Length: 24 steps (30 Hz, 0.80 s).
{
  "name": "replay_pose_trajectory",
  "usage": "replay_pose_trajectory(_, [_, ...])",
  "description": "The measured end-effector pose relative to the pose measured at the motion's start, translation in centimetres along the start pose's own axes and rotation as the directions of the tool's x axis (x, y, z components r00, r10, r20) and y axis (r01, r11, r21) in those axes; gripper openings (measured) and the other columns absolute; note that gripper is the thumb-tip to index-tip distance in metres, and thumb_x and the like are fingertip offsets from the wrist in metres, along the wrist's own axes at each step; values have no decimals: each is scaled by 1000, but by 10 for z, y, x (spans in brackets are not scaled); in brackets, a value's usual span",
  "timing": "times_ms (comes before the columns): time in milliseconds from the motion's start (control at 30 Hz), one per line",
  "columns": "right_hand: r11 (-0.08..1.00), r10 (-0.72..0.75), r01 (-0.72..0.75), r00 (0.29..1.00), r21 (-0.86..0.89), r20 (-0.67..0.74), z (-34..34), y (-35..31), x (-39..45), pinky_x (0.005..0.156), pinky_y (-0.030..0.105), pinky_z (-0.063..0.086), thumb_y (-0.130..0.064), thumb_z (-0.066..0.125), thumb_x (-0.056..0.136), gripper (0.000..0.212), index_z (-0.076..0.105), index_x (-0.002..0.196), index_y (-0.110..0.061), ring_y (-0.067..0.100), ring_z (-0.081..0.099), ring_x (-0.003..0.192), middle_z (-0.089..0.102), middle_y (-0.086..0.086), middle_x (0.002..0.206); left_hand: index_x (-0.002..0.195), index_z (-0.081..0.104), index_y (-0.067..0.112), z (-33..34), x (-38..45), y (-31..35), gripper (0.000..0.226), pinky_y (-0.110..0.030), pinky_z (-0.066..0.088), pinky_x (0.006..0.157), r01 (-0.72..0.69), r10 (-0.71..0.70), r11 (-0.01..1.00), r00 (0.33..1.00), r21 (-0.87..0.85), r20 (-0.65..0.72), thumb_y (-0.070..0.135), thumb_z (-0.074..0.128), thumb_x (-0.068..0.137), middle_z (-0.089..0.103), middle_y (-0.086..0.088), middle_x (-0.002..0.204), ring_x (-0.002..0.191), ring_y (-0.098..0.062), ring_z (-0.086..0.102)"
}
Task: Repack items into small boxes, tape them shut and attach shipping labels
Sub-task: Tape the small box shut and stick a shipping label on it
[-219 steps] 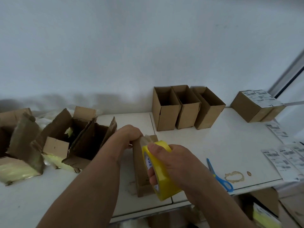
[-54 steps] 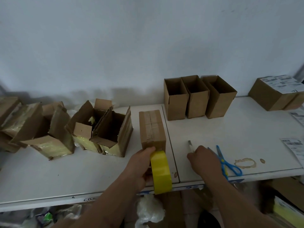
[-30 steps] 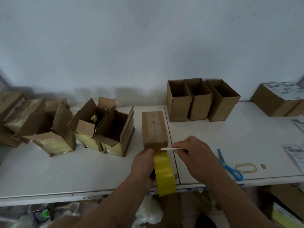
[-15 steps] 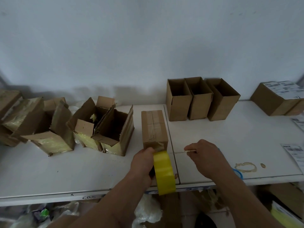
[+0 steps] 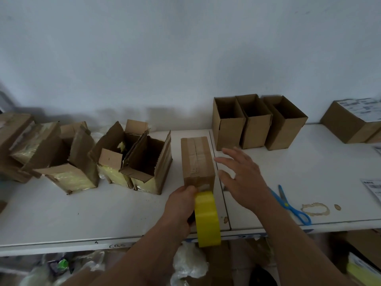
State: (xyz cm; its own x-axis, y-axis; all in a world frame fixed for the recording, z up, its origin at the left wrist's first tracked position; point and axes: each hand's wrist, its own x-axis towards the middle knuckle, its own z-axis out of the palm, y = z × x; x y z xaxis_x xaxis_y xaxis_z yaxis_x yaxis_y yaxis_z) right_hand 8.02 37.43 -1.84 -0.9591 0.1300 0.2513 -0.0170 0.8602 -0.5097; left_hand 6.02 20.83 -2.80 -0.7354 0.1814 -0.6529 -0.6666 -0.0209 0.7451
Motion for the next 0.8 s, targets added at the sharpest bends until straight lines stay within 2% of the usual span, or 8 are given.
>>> replay_pose_trajectory(100, [994,-53,39,990,104,132,13,-7,10,115,33,11,-47,55,95,42,55,135,-34,6,12,147,31,-16,154,108,67,11,-3,1,0,20,-60,56,81,-14,14,1000,1000,3,21,21,60,92,70,-25,104,98,-43,68])
replay_pose_trajectory(167, [992,-63,44,984,120,165,25,-5,14,118,36,15,-47,59,92,42,58,132,-35,8,18,145,34,-15,153,108,67,11,-5,1,0,21,-59,56,82,-22,22,1000,999,12,29,23,62,91,70,-25,103,98,-43,68])
replay_pose_trajectory(233, [988,-80,61,987,141,139,34,-1,15,116,42,26,-44,62,91,37,62,127,-35,11,29,139,41,-12,149,106,67,12,-7,1,0,19,-52,60,77,-25,24,999,999,25,36,24,63,92,71,-23,103,94,-41,69])
replay_pose_trajectory(300, [987,-87,70,990,147,111,39,3,15,112,41,32,-44,63,90,34,65,123,-34,12,35,134,44,-10,145,105,67,13,-10,3,0,17,-41,60,66,-27,25,999,999,44,37,24,63,93,72,-20,97,82,-34,71])
replay_pose_trajectory(467, [989,-88,77,993,128,84,46,5,12,105,24,30,-62,49,81,55,66,120,-28,12,36,131,45,-7,144,101,67,10,-22,0,-1,14,-30,54,56,-35,31,997,998,64,60,21,61,94,70,-10,75,63,-23,68])
replay_pose_trajectory(533, [990,-88,78,993,115,82,49,6,13,103,23,29,-60,52,82,53,65,120,-26,14,36,131,44,-5,144,100,68,12,-28,-3,-2,15,-29,53,55,-66,58,992,995,109,75,24,61,94,70,-7,72,61,-20,68])
replay_pose_trajectory(667, [992,-95,88,993,95,66,55,7,14,105,28,32,-43,70,85,39,63,120,-25,17,34,131,41,-3,144,100,71,24,-40,-5,1,16,-38,59,67,-155,144,963,987,219,65,32,57,97,70,-15,97,84,-31,71])
replay_pose_trajectory(800, [989,-62,52,995,140,72,51,3,13,110,34,34,-45,70,84,37,61,117,-31,7,30,130,39,-10,144,104,69,33,-50,-2,6,19,-45,57,86,-262,261,903,964,340,49,40,53,97,68,-3,102,96,-26,66])
